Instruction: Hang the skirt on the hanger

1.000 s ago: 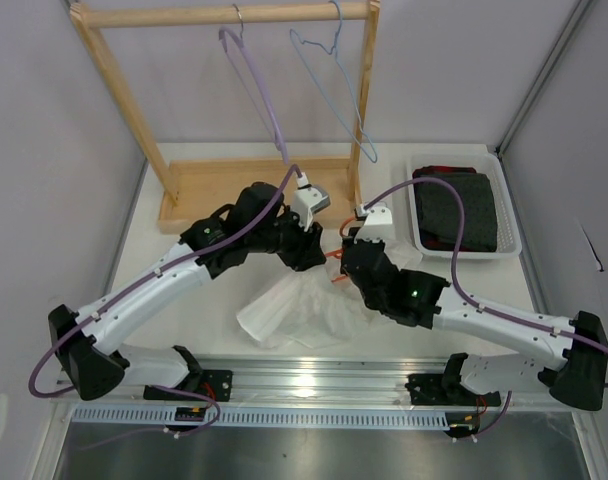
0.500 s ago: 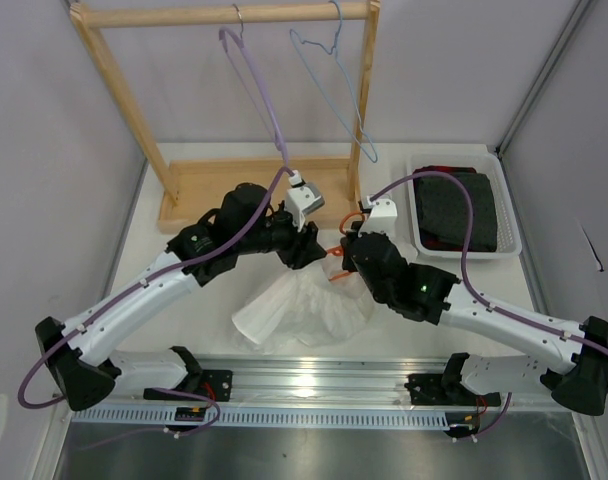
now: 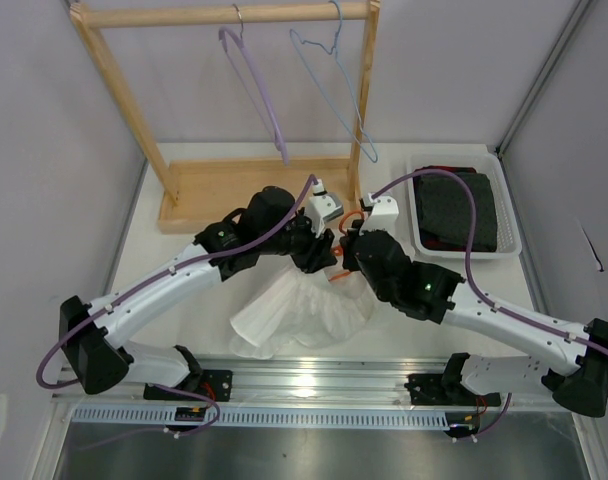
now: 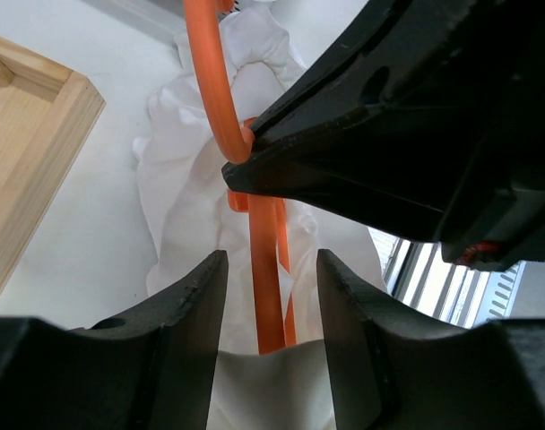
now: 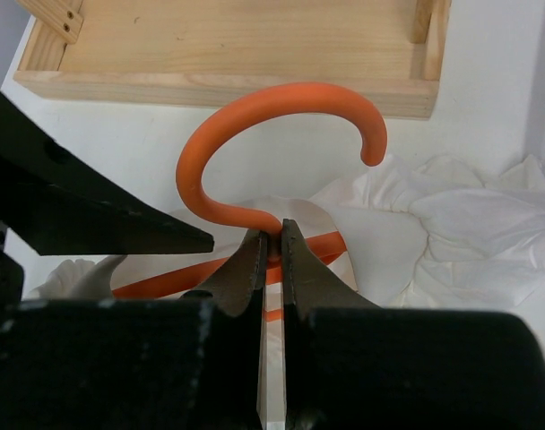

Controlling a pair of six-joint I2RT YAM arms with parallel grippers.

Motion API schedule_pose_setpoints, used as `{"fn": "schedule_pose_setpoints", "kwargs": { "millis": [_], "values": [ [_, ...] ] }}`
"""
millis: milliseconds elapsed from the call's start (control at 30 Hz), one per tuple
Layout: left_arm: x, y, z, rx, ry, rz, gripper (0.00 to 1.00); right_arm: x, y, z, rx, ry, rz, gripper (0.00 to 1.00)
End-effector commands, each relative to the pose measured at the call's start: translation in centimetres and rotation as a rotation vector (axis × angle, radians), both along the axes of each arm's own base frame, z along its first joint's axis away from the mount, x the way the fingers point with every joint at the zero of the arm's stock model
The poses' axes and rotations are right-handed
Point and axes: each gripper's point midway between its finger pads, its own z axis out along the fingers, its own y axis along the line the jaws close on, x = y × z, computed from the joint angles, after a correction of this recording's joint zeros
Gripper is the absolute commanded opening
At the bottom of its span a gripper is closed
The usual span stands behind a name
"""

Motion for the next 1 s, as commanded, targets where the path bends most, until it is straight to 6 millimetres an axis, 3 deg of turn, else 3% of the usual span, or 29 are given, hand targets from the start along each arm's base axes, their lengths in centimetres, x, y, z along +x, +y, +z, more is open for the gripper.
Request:
{"fn": "schedule_pose_setpoints", "kwargs": {
  "millis": [0,133,233,267,467,500,533,633,733,800,967],
  "values": [
    [0.4,-1.1,0.6,-0.024,-0.040,-0.029,0.48,0.1,0.3,4.8,0.140,-0.061,-0.006,0.00],
    [0.5,-1.3,0.0,-0.025,-0.033,-0.018,0.37,0.1,0.2,5.0,0.142,-0.063,-0.002,0.00],
    [0.4,-1.4,0.4,-0.043,-0.040,-0.019,0.15,0.0,0.2,5.0,0.145,-0.061,-0.002,0.00],
    [0.3,-1.3,0.4,-0.042,-0.038,-0.021,0.01,0.1,0.2,5.0,0.143,-0.062,-0.003,0.00],
    [-0.3,-0.8,1.0,-0.050,-0.031,-0.024,0.00,0.3,-0.2,4.8,0.135,-0.058,-0.020,0.02],
    [-0.4,-0.6,1.0,-0.040,-0.026,-0.018,0.00,0.4,-0.5,5.0,0.138,-0.061,-0.028,0.08],
    [-0.2,-0.4,1.0,-0.033,-0.027,-0.002,0.00,0.5,-0.6,5.2,0.142,-0.064,-0.031,0.24],
    [-0.6,0.1,0.8,-0.023,-0.011,0.003,0.00,0.6,-1.5,6.2,0.155,-0.086,-0.045,0.55],
    [-0.9,0.4,1.0,-0.034,-0.005,0.008,0.00,0.8,-2.6,7.2,0.170,-0.102,-0.063,0.69],
    [-0.9,0.6,1.0,-0.030,-0.007,0.015,0.00,0.9,-3.2,7.7,0.183,-0.108,-0.071,0.73],
    [-0.7,1.2,0.6,-0.021,0.029,0.063,0.00,0.6,-4.8,7.7,0.201,-0.108,-0.108,0.70]
  ]
}}
